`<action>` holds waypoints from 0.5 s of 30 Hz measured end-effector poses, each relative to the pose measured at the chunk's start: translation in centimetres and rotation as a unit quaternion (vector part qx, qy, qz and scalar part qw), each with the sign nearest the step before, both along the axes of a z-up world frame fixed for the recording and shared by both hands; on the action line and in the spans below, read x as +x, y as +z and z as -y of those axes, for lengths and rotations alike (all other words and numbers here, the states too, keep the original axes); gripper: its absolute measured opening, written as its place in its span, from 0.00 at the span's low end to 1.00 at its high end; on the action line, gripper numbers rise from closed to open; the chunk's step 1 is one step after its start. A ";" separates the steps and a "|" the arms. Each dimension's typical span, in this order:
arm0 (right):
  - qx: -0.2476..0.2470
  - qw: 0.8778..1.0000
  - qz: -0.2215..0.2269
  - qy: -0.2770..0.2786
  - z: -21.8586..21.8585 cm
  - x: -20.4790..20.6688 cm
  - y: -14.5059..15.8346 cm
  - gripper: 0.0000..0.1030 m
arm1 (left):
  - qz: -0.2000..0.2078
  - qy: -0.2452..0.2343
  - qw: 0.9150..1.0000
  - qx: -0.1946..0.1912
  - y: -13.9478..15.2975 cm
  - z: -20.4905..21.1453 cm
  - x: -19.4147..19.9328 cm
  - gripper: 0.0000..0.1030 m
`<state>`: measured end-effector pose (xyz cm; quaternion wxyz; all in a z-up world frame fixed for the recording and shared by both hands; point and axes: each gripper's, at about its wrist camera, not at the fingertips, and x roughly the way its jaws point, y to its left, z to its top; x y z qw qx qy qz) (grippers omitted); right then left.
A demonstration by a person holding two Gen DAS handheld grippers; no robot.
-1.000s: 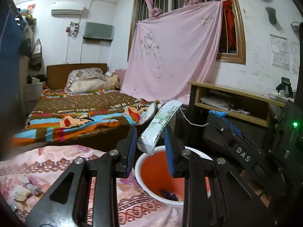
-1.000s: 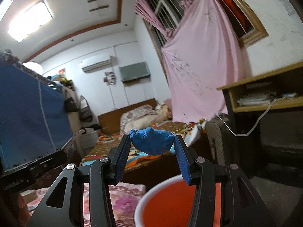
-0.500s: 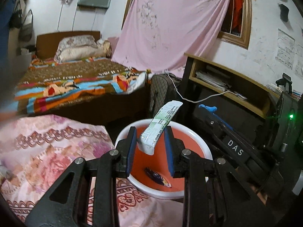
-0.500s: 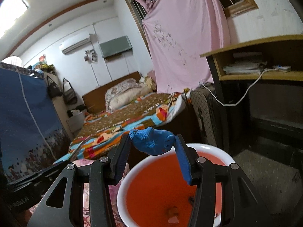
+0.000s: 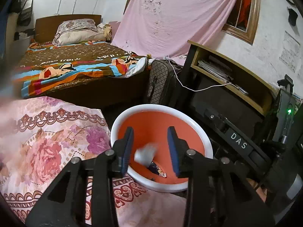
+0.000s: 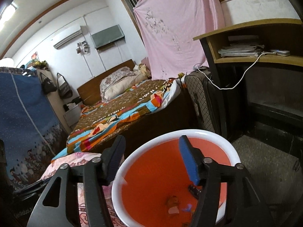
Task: Collect trash
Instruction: 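Open both tools over the basin to drop the cloth and tube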
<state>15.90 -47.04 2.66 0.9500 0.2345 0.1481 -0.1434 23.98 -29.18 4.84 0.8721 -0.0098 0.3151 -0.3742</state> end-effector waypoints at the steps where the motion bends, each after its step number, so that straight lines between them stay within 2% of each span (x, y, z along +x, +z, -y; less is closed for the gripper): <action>1: 0.001 1.000 -0.001 0.001 0.0 0.0 -0.1 0.64 | -0.003 0.001 1.000 -0.004 0.0 -0.2 0.0 0.24; 6: -0.001 1.000 -0.003 0.001 -0.2 0.1 0.0 0.67 | -0.003 0.012 1.000 -0.011 0.2 -0.8 0.0 0.28; 15: -0.017 1.000 -0.006 -0.002 -1.1 0.3 0.3 0.78 | 0.015 0.051 0.998 -0.016 0.4 -3.0 0.2 0.43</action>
